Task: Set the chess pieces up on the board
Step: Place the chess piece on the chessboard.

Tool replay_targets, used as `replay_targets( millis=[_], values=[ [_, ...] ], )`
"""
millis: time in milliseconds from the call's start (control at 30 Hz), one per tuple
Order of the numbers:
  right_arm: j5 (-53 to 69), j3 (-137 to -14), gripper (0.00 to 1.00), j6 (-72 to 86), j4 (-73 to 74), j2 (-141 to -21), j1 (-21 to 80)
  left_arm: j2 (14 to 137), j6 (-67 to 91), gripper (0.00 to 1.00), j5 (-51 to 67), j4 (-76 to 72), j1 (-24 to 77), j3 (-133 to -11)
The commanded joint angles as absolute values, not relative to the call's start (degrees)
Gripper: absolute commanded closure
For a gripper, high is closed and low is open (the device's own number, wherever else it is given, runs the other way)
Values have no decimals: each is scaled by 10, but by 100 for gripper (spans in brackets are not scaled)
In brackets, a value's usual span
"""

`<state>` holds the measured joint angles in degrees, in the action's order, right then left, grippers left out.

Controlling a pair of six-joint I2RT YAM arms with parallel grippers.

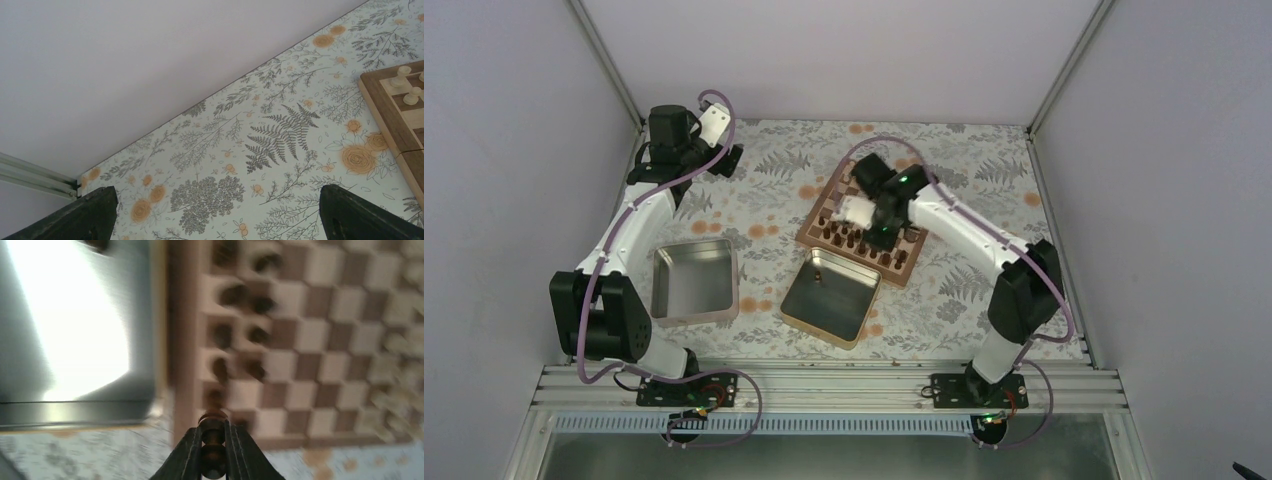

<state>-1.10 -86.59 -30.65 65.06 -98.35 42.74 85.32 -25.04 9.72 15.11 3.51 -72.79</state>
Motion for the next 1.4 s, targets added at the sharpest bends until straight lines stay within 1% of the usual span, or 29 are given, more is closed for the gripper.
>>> replay_targets(
  millis=[0,167,367,600,1033,1367],
  values=[
    [-55,-883,88,-352,671,-985,340,840,-251,0,101,140,36,-728],
    [-48,-882,88,-375,663,-1011,295,842,-253,0,99,138,36,-724],
    [-27,-848,87,-386,635,-1061,290,844,-254,0,97,136,35,-723],
    [-24,-844,87,-390,606,-1109,289,847,-255,0,95,134,35,-722],
    [-20,-867,87,-401,604,-1143,282,855,-258,0,92,134,35,-721],
    [0,-876,87,-405,618,-1141,282,856,-258,0,88,133,35,-722]
  ],
)
